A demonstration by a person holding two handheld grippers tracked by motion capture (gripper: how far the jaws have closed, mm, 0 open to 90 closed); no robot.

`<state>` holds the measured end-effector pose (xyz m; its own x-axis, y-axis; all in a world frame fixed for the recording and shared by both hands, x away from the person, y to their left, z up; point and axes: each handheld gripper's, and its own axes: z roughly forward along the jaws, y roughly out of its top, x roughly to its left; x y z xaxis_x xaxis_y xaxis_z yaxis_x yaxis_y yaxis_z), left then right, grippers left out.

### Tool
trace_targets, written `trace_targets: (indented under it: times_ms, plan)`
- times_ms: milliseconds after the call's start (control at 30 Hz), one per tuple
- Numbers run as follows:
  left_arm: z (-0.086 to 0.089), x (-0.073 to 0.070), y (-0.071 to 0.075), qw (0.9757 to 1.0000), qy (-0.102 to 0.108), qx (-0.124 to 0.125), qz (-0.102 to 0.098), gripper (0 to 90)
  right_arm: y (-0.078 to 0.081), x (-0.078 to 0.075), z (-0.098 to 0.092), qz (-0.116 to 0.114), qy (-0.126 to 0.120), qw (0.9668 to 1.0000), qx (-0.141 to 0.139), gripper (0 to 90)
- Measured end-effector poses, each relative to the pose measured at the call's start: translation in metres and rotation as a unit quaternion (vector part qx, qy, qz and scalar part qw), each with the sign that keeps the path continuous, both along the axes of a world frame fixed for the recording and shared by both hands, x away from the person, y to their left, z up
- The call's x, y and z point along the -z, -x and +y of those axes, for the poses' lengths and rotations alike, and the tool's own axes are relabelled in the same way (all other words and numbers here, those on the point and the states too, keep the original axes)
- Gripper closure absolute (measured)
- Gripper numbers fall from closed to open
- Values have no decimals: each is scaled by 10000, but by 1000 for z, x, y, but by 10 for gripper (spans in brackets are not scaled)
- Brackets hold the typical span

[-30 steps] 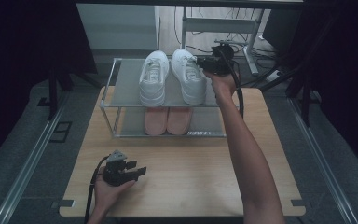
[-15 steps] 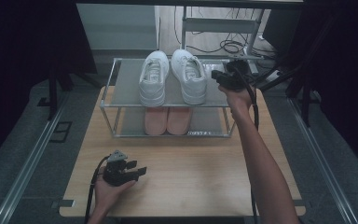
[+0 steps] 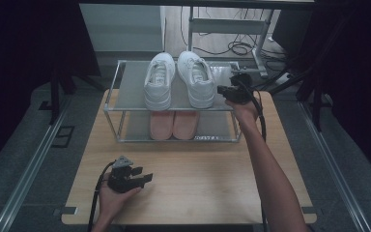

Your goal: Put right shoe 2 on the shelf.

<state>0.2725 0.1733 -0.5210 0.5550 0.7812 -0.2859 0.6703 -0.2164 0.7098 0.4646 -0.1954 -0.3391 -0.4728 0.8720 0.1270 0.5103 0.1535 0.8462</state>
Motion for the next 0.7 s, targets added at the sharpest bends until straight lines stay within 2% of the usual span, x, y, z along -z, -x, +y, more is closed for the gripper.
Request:
trace_targets:
  times_ms: [233, 400, 700]
  plan:
    - [2, -1, 0, 10000, 10, -13, -19, 440, -4, 8, 6, 85, 49, 9999, -54, 897]
    - [3, -1, 0, 10000, 21, -23, -15, 440, -3, 7, 8, 65, 90, 9999, -131, 900]
    - [2, -1, 0, 10000, 21, -21, -12, 441, -2, 6, 7, 155, -72, 9994, -302, 900]
